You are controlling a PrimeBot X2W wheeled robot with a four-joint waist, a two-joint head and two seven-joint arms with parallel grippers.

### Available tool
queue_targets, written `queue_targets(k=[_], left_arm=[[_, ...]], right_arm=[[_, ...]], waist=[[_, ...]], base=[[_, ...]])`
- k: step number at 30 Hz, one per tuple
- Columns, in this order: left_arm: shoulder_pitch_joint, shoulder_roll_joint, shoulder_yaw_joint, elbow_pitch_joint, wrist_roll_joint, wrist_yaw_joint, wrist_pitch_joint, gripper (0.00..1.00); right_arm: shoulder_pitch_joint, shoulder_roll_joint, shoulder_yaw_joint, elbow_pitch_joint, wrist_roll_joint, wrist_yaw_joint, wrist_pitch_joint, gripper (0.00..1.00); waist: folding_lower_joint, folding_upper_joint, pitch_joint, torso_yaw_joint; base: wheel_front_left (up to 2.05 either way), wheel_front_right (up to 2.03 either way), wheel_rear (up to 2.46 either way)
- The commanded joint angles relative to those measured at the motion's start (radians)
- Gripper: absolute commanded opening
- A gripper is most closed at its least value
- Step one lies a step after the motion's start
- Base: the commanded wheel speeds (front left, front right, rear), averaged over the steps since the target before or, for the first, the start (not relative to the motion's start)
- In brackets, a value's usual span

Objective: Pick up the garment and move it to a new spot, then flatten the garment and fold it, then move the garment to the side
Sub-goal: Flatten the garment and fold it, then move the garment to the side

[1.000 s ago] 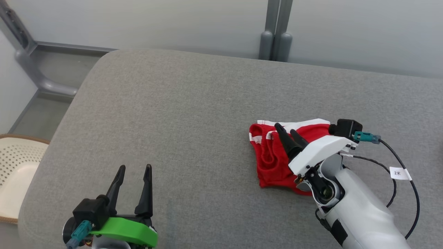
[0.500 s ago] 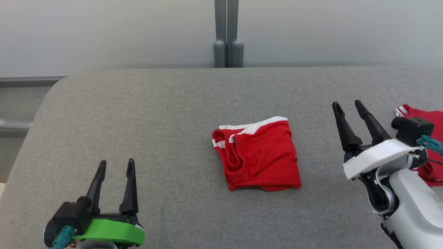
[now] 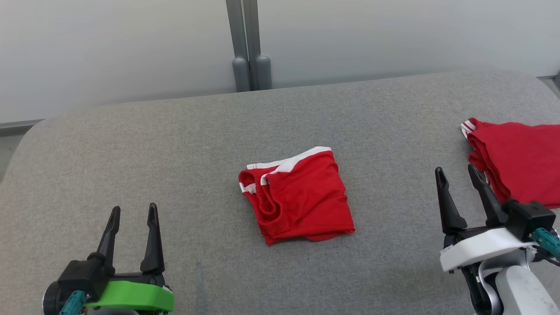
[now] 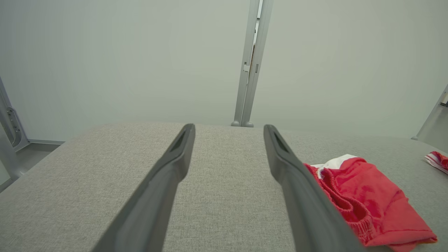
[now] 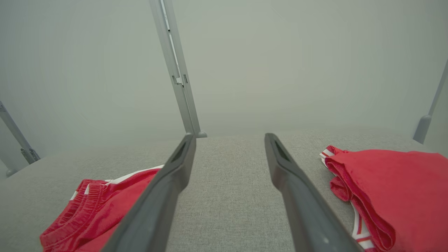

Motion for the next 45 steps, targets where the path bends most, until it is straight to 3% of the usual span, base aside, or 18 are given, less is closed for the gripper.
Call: queue_targets(k=[1,10,20,31,45], left_arm=[[0.015,0.000,0.003,0.004,0.010,-0.004,-0.003,1.00],[0.007,-0.003,0.007,0.012,0.041,-0.007,-0.003,1.00],[-0.016,-0.005,-0.014,0.021,0.043,-0.009,-0.003,1.00],[-0.049,-0.006,-0.077,0.031,0.010,-0.010,-0.003,1.00],[-0.080,-0.006,-0.112,0.033,-0.034,0.014,-0.003,1.00]], right_arm=[[0.019,0.010,-0.007,0.004,-0.018,0.001,-0.003,1.00],[0.011,0.024,-0.015,0.013,-0.070,0.001,-0.003,1.00],[-0.003,0.010,0.041,0.085,-0.040,0.001,0.000,1.00],[-0.235,0.019,0.119,0.306,0.062,0.001,0.284,1.00],[-0.364,0.058,0.020,0.573,0.130,0.001,0.487,1.00]], waist=[[0.0000,-0.0001,-0.001,-0.002],[0.0000,-0.0001,-0.003,-0.005],[0.0000,-0.0001,0.007,0.036],[0.0000,-0.0001,0.038,0.166],[0.0000,-0.0001,0.106,0.287]], base=[[0.00,0.00,0.00],[0.00,0.00,0.00],[0.00,0.00,0.00],[0.00,0.00,0.00],[0.00,0.00,0.00]])
